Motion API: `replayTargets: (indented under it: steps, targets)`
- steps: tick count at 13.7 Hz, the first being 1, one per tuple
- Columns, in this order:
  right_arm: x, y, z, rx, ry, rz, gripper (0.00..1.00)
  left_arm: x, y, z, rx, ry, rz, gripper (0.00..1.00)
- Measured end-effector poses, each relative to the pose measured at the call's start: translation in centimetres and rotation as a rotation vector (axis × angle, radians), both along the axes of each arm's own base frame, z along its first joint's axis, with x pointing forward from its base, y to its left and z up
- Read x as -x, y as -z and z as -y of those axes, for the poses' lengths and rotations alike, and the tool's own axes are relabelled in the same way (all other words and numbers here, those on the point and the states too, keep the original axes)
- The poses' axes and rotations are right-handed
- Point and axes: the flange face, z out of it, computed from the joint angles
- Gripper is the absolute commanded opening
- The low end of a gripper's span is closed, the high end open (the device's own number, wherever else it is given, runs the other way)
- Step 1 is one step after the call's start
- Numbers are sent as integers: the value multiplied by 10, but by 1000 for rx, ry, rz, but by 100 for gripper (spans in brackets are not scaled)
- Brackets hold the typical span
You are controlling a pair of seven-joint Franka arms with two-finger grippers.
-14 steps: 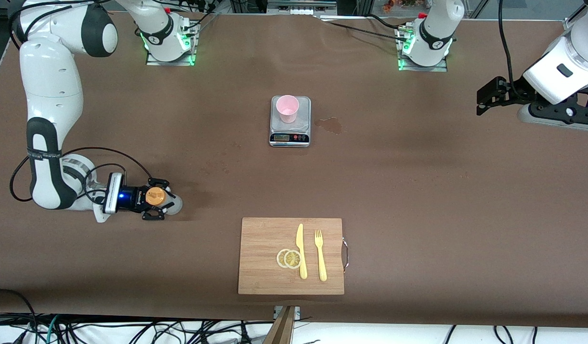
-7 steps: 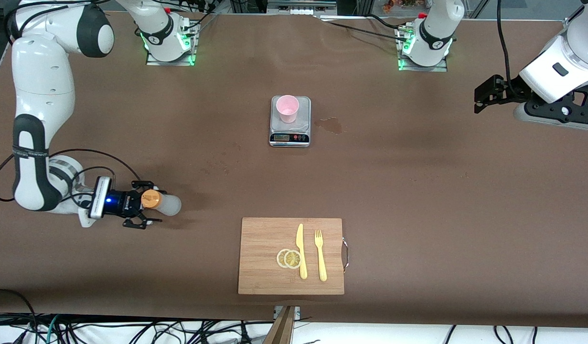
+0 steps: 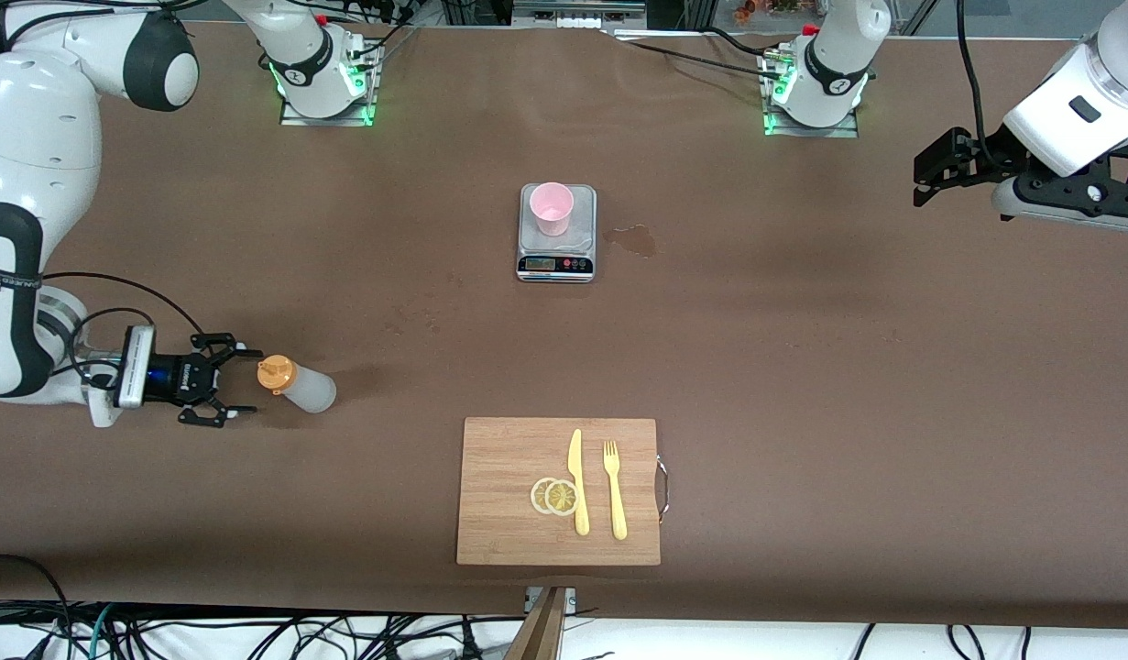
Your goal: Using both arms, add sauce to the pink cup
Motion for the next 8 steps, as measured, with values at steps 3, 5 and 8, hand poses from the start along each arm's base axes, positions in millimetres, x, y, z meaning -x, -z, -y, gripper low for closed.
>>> replayTargets:
  steps: [3,5,8]
  targets:
    - [1,-40,25,121,-29,17,100,1,1,0,-1,0,-8,100]
    - [-3,-86,28,237,-43,-2,100,2,1,1,-2,4,-17,100]
    - [-3,-163,30,447,-10,-82,100,7,2,19,-3,37,-27,100]
